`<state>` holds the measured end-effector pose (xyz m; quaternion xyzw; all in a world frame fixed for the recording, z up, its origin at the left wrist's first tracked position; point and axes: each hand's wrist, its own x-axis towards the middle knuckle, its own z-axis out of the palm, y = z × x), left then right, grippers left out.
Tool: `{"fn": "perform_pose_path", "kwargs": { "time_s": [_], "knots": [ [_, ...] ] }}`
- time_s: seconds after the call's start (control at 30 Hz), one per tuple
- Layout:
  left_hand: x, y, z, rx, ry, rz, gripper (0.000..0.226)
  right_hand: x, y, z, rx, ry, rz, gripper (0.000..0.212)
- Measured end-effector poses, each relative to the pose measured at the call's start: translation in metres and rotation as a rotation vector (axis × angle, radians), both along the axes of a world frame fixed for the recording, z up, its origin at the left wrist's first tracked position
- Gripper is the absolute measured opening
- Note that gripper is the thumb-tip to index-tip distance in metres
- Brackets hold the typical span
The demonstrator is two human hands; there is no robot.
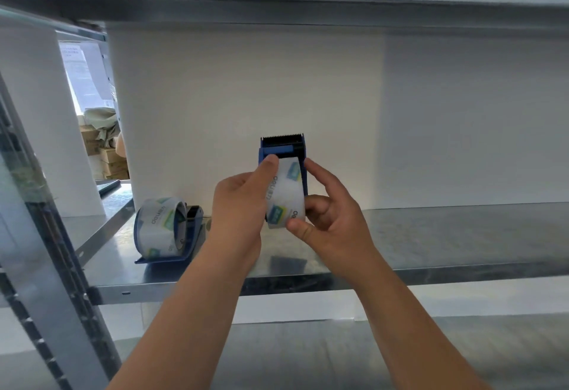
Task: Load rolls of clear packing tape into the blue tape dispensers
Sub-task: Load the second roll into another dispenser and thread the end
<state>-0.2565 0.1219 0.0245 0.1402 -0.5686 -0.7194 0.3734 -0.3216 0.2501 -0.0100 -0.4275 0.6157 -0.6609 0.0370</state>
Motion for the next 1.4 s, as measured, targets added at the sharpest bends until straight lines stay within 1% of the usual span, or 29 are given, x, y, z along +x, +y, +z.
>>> {"fn": "perform_pose_path", "kwargs": {
  "time_s": [0.07, 0.1, 0.13, 0.2, 0.27, 0.3, 0.37, 0.43, 0.5, 0.57, 0.63, 0.67, 0.73, 0.77, 0.8, 0.9, 0.93, 1.0, 1.03, 1.13, 1.2, 1.23, 1.27, 1.33, 1.37, 1.4],
  "knots": [
    [0.002, 0.003, -0.007, -0.097, 0.02, 0.033, 0.06, -0.001, 0.003, 0.003, -0.052, -0.055, 0.039, 0.074],
    [0.003, 0.004, -0.011, -0.155, 0.032, 0.034, 0.065, -0.001, 0.004, 0.006, -0.097, -0.119, 0.05, 0.066],
    [0.004, 0.005, -0.016, -0.206, 0.045, 0.036, 0.066, 0.0, 0.004, 0.01, -0.129, -0.18, 0.039, 0.057],
    [0.006, 0.007, -0.023, -0.303, 0.056, 0.052, 0.06, 0.0, 0.002, 0.015, -0.12, -0.255, -0.056, 0.041],
    [0.008, 0.01, -0.029, -0.428, 0.04, 0.073, 0.058, -0.001, 0.001, 0.018, -0.09, -0.31, -0.1, 0.035],
    [0.009, 0.01, -0.033, -0.489, 0.039, 0.092, 0.056, 0.0, 0.001, 0.02, -0.095, -0.351, -0.086, 0.034],
    [0.011, 0.008, -0.038, -0.596, 0.032, 0.132, 0.048, 0.003, 0.003, 0.022, -0.148, -0.481, 0.011, 0.032],
    [0.013, 0.006, -0.042, -0.697, 0.045, 0.156, 0.047, 0.008, 0.004, 0.021, -0.185, -0.597, 0.108, 0.022],
    [0.015, 0.004, -0.046, -0.766, 0.064, 0.178, 0.047, 0.009, 0.004, 0.016, -0.171, -0.626, 0.136, 0.009],
    [0.016, 0.002, -0.051, -0.812, 0.072, 0.189, 0.052, 0.01, 0.004, 0.013, -0.134, -0.603, 0.149, 0.01],
    [0.016, 0.001, -0.056, -0.866, 0.065, 0.194, 0.064, 0.01, 0.006, 0.011, -0.117, -0.588, 0.146, 0.009],
    [0.018, 0.001, -0.057, -0.878, 0.069, 0.192, 0.067, 0.01, 0.006, 0.009, -0.124, -0.576, 0.136, 0.008],
    [0.021, 0.001, -0.055, -0.838, 0.097, 0.15, 0.059, 0.011, 0.006, 0.007, -0.145, -0.541, 0.1, 0.012],
    [0.022, 0.0, -0.054, -0.784, 0.102, 0.111, 0.056, 0.012, 0.006, 0.006, -0.146, -0.514, 0.078, 0.015],
    [0.023, -0.001, -0.051, -0.715, 0.087, 0.066, 0.059, 0.013, 0.006, 0.005, -0.134, -0.471, 0.055, 0.016],
    [0.025, -0.003, -0.041, -0.534, 0.006, -0.084, 0.076, 0.016, 0.007, 0.005, -0.039, -0.297, -0.009, 0.019],
    [0.026, -0.003, -0.038, -0.482, -0.023, -0.145, 0.073, 0.016, 0.008, 0.004, -0.019, -0.253, -0.012, 0.019],
    [0.027, 0.0, -0.033, -0.403, -0.05, -0.199, 0.043, 0.016, 0.009, 0.001, -0.001, -0.19, 0.001, 0.02],
    [0.027, 0.001, -0.032, -0.378, -0.059, -0.206, 0.035, 0.015, 0.009, 0.001, 0.007, -0.162, 0.003, 0.02],
    [0.025, 0.001, -0.035, -0.351, -0.032, -0.188, 0.03, 0.015, 0.013, 0.005, 0.037, -0.143, 0.029, 0.022],
    [0.027, 0.003, -0.033, -0.347, -0.031, -0.165, 0.038, 0.011, 0.015, 0.012, -0.01, -0.218, 0.01, 0.016],
    [0.027, 0.004, -0.033, -0.333, -0.047, -0.162, 0.037, 0.009, 0.016, 0.015, -0.052, -0.241, -0.03, 0.011],
    [0.027, 0.004, -0.033, -0.311, -0.065, -0.156, 0.035, 0.005, 0.016, 0.017, -0.072, -0.208, -0.105, 0.009],
    [0.025, 0.005, -0.035, -0.314, -0.105, -0.149, 0.036, 0.0, 0.015, 0.021, 0.003, -0.054, -0.236, 0.015],
    [0.025, 0.005, -0.034, -0.335, -0.116, -0.144, 0.034, 0.0, 0.013, 0.022, 0.049, -0.01, -0.244, 0.02],
    [0.025, 0.004, -0.034, -0.352, -0.117, -0.134, 0.034, 0.0, 0.011, 0.024, 0.08, -0.006, -0.227, 0.022]
  ]
}}
